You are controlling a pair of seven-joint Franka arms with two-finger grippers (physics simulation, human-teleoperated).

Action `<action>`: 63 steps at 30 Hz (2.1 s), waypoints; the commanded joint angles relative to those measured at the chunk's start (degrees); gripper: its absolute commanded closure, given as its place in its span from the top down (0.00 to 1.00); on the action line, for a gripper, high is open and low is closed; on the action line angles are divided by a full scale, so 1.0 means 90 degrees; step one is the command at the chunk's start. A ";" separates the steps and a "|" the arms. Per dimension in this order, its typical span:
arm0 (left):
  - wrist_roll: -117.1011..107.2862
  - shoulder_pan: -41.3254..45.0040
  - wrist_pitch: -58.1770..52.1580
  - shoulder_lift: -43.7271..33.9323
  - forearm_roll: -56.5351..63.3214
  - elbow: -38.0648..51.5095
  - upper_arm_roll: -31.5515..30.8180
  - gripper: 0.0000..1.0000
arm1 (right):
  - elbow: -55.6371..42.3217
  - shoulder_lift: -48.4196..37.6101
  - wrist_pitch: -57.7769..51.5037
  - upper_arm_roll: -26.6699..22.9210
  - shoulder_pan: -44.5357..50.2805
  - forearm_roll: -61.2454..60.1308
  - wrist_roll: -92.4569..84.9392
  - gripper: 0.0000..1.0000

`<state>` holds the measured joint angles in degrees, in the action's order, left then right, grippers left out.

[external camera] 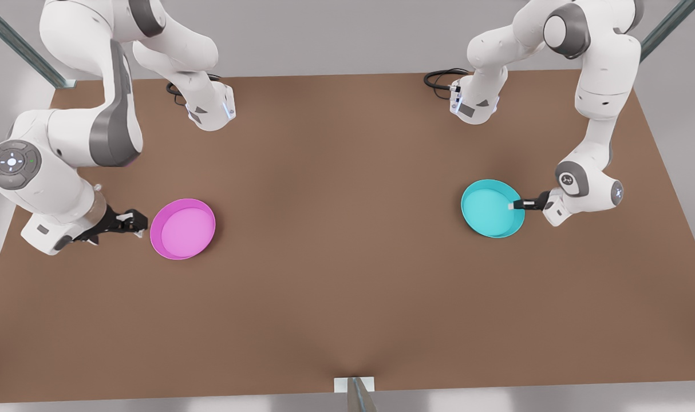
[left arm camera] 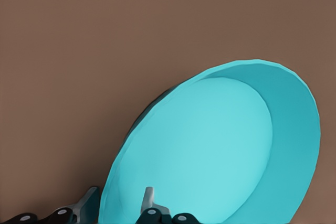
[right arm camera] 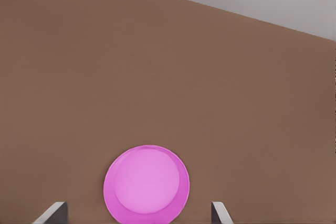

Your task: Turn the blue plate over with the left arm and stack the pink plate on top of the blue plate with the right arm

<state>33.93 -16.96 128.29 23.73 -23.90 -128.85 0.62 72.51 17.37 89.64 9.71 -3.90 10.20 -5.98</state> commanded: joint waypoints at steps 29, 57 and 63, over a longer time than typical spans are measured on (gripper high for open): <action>-0.1719 0.1006 -0.1041 -0.0703 0.2733 0.0596 -0.0146 0.21 | -0.0010 0.0102 0.0001 -0.0063 -0.0211 0.0000 0.0020 1.00; -0.5087 0.3847 -0.4390 -0.0929 0.7352 0.1601 -0.0830 0.21 | 0.0000 0.0111 -0.0019 -0.0063 -0.0269 -0.0010 0.0010 1.00; -0.5782 0.5293 -0.6207 -0.0166 0.7645 0.2646 -0.0830 0.21 | 0.0000 0.0111 -0.0019 -0.0063 -0.0269 -0.0010 0.0010 1.00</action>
<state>-18.40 31.88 71.36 22.59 46.86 -104.29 -6.89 72.51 18.37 89.56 9.14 -6.34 10.11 -5.89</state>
